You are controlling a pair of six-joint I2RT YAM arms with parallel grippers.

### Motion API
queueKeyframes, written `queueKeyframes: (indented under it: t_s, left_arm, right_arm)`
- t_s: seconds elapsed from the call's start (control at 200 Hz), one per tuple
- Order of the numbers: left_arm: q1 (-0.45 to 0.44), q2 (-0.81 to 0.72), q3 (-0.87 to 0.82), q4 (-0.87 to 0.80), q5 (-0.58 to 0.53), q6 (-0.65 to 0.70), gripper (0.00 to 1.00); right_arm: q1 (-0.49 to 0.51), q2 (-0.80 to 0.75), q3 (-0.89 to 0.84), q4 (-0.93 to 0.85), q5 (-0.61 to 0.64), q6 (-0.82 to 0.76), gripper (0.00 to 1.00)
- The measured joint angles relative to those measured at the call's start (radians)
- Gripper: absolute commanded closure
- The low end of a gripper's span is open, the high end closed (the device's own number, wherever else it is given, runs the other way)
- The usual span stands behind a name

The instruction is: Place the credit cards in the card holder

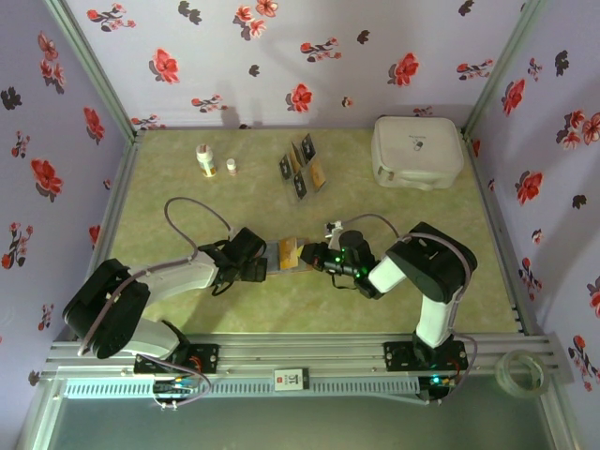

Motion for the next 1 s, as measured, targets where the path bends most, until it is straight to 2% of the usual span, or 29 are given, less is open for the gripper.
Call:
queueKeyframes:
  t_s: [1.0]
  left_arm:
    - [-0.002,-0.006,-0.012,0.014,-0.001,-0.004,0.0]
  right_arm:
    - [0.018,0.063,0.031,0.043,0.008,0.019,1.0]
